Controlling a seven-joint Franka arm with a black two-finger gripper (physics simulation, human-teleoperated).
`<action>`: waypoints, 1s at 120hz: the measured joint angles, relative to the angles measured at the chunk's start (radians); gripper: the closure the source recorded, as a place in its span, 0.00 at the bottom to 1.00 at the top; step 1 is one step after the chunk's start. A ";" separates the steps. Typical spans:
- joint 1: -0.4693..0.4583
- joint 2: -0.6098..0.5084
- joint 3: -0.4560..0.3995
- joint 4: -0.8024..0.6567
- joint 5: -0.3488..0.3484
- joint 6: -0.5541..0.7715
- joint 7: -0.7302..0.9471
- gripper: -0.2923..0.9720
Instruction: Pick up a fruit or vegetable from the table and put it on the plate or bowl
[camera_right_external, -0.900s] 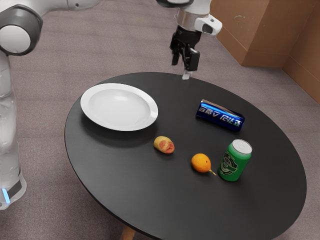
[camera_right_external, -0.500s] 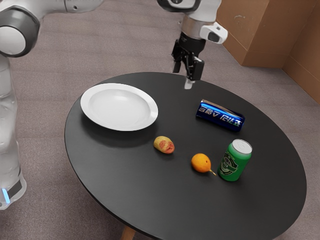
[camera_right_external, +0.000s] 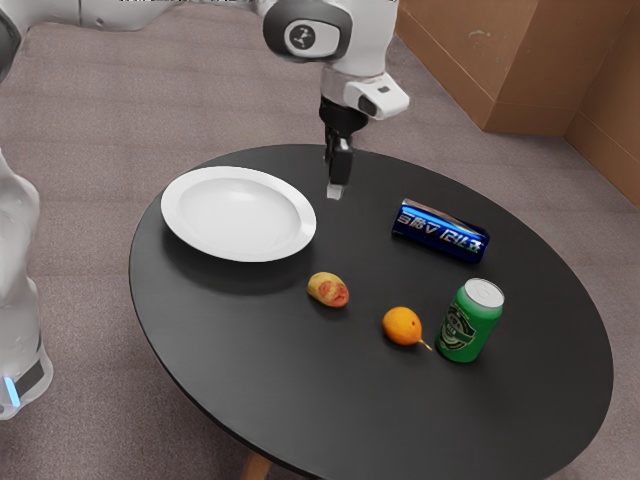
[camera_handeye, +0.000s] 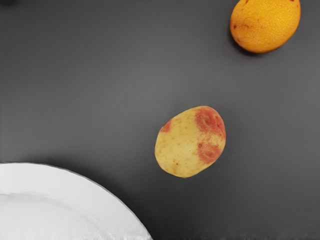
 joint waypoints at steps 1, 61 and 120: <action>0.000 -0.005 0.002 -0.010 0.000 0.006 0.004 0.23; -0.055 -0.073 0.031 -0.336 -0.003 0.334 0.226 0.23; -0.078 -0.089 0.043 -0.384 -0.054 0.406 0.428 0.23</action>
